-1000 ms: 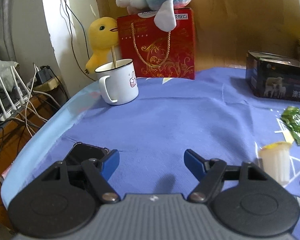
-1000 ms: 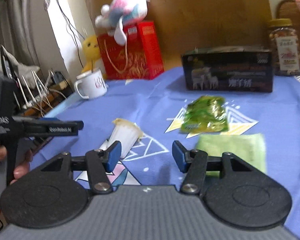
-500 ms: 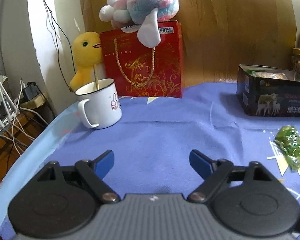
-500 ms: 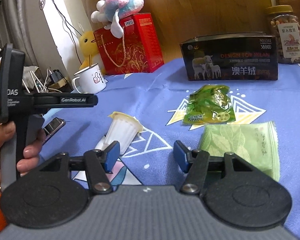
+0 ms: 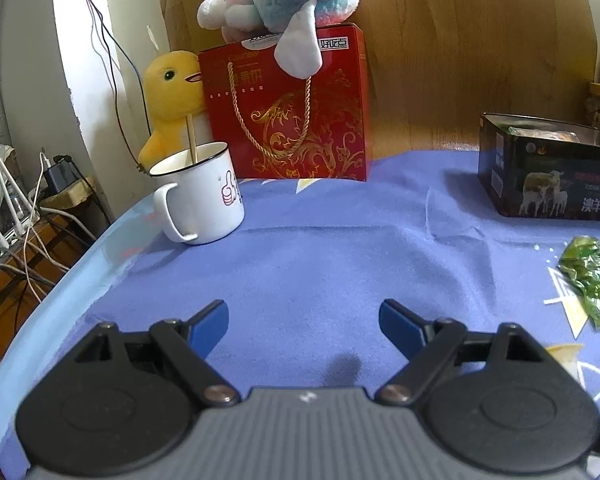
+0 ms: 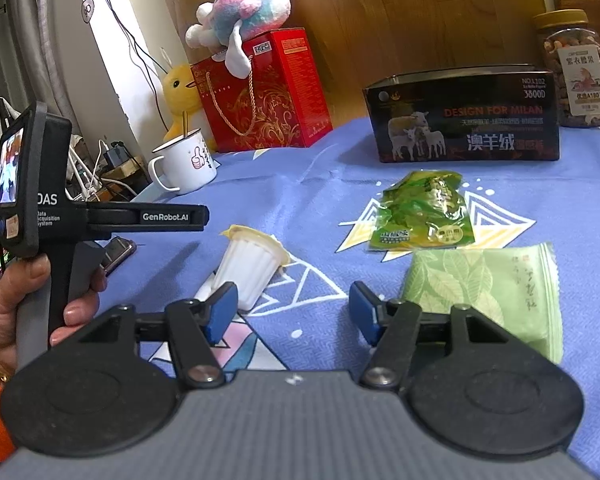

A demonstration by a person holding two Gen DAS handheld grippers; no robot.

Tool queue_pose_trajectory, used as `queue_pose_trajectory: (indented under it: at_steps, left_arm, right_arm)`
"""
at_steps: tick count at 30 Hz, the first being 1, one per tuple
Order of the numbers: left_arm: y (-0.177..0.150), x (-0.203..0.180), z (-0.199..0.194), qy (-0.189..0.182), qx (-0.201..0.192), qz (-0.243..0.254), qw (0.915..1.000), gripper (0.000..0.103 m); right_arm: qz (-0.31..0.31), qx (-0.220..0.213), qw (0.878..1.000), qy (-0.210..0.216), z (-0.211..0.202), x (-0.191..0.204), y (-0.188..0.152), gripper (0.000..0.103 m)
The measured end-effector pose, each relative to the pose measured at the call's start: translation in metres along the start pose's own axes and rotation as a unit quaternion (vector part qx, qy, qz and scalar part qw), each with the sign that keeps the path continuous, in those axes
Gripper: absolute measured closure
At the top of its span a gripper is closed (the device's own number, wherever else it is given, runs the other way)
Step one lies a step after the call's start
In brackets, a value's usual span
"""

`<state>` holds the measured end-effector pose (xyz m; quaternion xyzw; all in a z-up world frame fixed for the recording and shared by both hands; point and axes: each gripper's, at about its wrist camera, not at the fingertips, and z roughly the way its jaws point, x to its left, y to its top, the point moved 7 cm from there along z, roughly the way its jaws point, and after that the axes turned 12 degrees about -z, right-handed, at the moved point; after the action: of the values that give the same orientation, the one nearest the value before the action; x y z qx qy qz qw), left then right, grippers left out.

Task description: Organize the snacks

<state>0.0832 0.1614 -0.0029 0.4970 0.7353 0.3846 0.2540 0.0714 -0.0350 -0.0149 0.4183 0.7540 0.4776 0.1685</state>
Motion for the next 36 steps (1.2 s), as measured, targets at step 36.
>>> queue_pose_trajectory:
  at_steps: [36]
  left_arm:
    - [-0.018, -0.018, 0.009, -0.16, 0.039, -0.064, 0.9842, 0.015]
  right_arm:
    - [0.0, -0.02, 0.999, -0.048, -0.003, 0.002, 0.0, 0.039]
